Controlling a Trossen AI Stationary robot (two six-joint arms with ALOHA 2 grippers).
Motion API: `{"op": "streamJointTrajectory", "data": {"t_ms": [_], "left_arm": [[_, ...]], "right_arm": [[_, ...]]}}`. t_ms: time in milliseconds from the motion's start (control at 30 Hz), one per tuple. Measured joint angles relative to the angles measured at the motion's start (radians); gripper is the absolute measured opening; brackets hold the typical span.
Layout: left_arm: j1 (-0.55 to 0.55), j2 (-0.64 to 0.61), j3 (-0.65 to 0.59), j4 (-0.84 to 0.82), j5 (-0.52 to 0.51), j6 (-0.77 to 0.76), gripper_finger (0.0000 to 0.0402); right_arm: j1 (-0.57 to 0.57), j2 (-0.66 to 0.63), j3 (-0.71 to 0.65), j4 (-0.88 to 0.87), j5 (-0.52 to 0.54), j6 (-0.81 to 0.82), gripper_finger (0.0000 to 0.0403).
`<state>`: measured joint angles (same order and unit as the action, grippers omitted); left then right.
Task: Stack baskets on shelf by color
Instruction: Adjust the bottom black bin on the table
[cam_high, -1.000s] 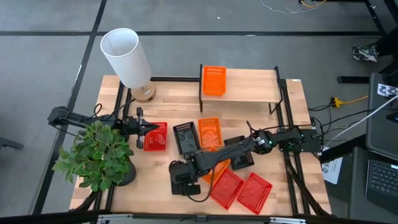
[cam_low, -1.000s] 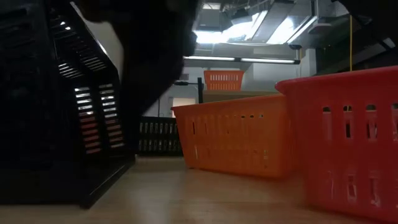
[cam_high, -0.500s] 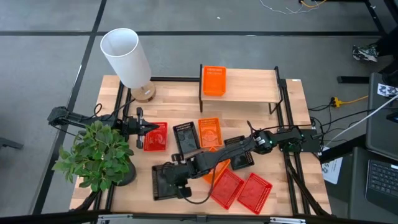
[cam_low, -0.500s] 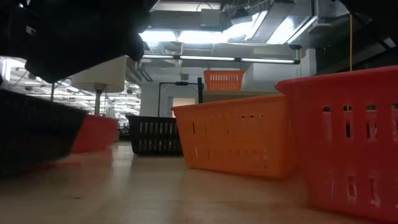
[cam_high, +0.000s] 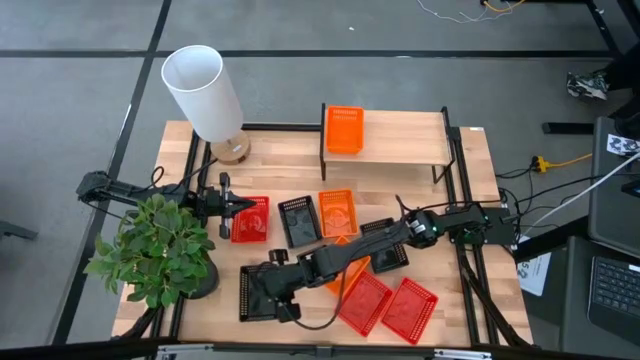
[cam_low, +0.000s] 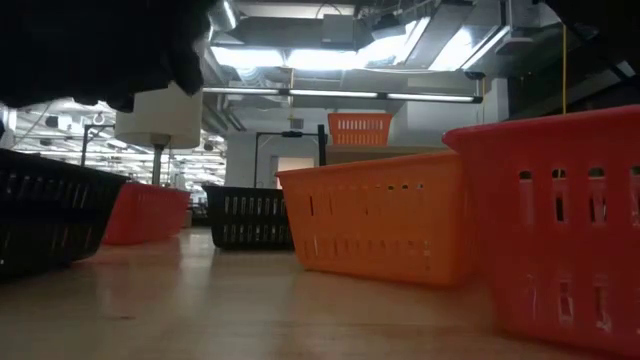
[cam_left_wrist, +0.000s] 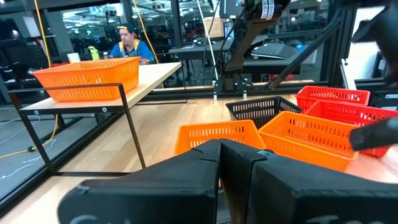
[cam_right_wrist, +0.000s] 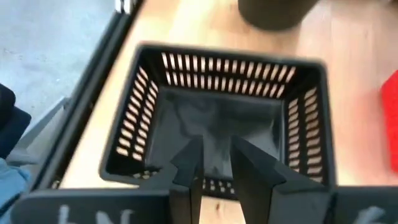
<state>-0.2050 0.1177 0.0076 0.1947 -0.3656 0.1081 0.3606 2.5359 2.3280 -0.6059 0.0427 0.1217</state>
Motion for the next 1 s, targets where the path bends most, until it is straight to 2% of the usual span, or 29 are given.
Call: {"op": "streamJointTrajectory", "data": {"t_ms": [267,533,667,1000], "left_arm": [[0.000,0.000,0.000,0.000,0.000,0.000,0.0000],[0.000,0.000,0.000,0.000,0.000,-0.001,0.0000],[0.000,0.000,0.000,0.000,0.000,-0.054,0.0000],[0.000,0.000,0.000,0.000,0.000,-0.046,0.0000]], "right_arm": [[-0.004,0.002,-0.073,0.097,-0.012,0.008,0.0079],[-0.005,0.002,-0.074,0.094,-0.011,0.003,0.0079],[-0.014,0.002,-0.074,0.079,0.024,-0.004,0.0079],[-0.073,0.002,-0.074,0.049,0.000,0.030,0.0079]]}}
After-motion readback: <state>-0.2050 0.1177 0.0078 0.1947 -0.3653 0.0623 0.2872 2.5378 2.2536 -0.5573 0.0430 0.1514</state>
